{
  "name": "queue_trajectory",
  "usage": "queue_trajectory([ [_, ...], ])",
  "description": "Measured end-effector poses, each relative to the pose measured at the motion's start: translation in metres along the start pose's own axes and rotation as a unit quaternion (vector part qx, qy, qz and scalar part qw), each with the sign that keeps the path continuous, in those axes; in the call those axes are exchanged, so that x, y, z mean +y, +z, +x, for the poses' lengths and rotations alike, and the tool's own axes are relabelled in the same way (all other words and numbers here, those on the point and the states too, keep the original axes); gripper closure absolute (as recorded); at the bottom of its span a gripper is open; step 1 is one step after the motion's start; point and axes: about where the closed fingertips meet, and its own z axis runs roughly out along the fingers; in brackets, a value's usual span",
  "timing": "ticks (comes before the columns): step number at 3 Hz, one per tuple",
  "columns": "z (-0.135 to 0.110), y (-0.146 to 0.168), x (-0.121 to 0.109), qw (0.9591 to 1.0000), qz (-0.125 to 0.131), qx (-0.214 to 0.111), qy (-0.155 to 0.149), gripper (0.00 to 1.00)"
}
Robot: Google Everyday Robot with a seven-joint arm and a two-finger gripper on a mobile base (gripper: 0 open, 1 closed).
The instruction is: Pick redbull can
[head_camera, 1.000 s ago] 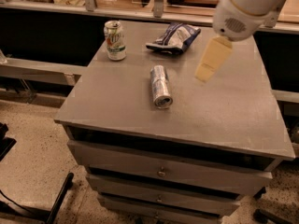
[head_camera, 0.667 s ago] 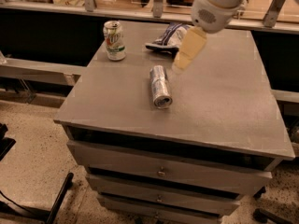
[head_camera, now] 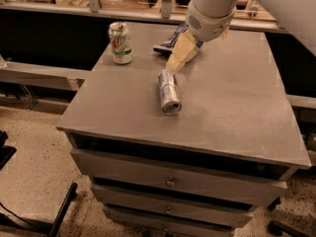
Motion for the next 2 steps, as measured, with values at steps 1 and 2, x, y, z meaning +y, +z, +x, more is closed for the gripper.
queue_trajectory([
  [1,-0.001,0.023,0.015,0.9959,-0.024,0.024,0.083,0.0],
  [2,-0.009,0.044,0.036,0.985,-0.045,0.048,0.16,0.0],
])
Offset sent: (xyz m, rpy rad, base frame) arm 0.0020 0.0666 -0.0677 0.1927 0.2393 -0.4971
